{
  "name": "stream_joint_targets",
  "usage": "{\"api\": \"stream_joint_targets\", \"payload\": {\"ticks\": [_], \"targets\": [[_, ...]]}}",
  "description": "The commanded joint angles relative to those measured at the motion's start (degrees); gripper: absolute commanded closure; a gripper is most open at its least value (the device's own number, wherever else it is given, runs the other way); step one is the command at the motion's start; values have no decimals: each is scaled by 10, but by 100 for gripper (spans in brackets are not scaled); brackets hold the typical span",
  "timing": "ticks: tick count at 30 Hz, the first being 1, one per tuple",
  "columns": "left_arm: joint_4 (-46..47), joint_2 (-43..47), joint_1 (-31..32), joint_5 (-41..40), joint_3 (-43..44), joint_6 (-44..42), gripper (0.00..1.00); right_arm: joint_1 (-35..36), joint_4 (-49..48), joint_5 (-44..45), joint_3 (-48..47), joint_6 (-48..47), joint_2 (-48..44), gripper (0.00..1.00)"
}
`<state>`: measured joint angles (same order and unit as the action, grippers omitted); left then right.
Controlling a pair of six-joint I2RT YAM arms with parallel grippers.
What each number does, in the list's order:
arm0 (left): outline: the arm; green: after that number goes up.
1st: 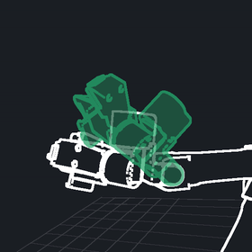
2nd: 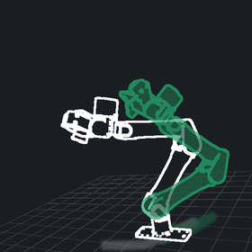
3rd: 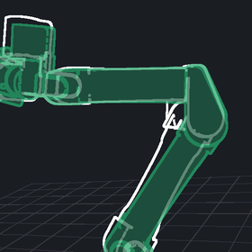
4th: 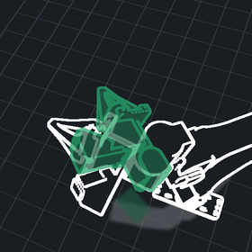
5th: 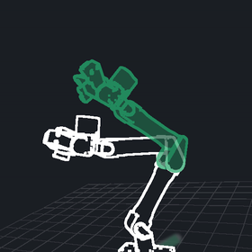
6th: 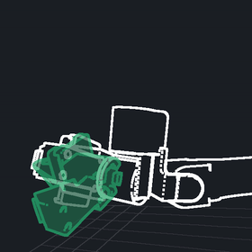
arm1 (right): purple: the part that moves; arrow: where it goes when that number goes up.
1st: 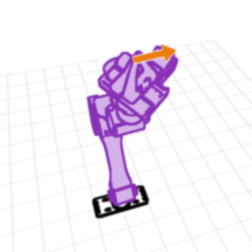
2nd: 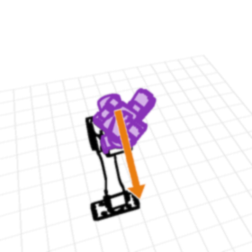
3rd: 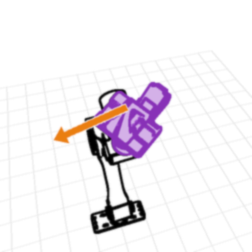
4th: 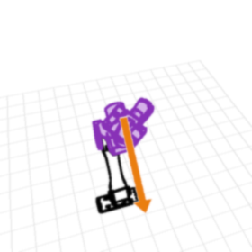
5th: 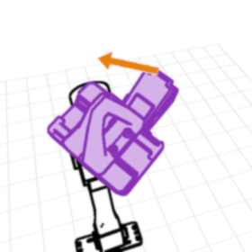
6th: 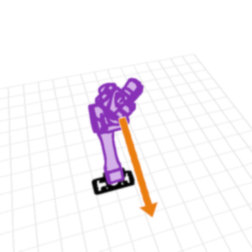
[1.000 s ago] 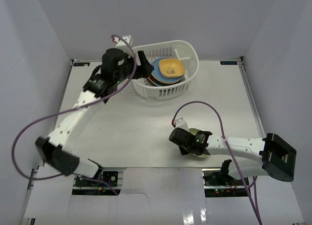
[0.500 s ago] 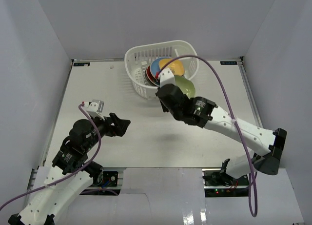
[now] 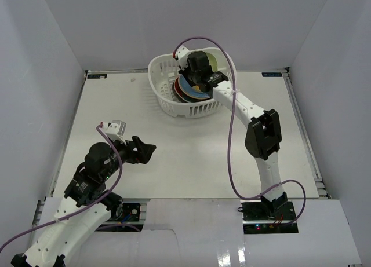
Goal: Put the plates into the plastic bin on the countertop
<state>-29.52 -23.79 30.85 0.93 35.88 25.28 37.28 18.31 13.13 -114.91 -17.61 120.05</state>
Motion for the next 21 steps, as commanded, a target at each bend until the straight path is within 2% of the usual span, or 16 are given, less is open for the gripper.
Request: {"api": "stream_joint_targets", "payload": {"ticks": [1, 5, 7, 8, 9, 10, 13, 17, 19, 21], "targets": [[8, 5, -4, 2, 4, -8, 2, -32, -21, -99, -74, -69, 21, 92], [7, -5, -4, 0, 5, -8, 2, -57, -9, -179, -83, -54, 41, 92], [6, -7, -7, -1, 5, -8, 2, -57, -24, -186, -45, -57, 32, 92], [6, -10, -9, -1, 6, -8, 2, -56, -31, -185, -31, -59, 28, 88], [4, -11, -10, -1, 7, -7, 2, -56, -38, -181, -20, -59, 20, 80], [3, -12, -14, -9, 7, -6, 2, -56, -52, -167, 0, -59, 15, 50], [2, -17, -25, -18, 8, -4, 2, -56, -56, -168, 9, -57, -6, 15], [2, -20, -46, -12, 9, -4, 2, -49, -56, -166, 21, -32, -69, 6], [3, -21, -56, -10, 9, -6, 2, -33, -61, -153, 45, -18, -137, 2], [7, -20, -64, 13, 9, -9, 2, -5, -76, -120, 115, 6, -226, 8]]}}
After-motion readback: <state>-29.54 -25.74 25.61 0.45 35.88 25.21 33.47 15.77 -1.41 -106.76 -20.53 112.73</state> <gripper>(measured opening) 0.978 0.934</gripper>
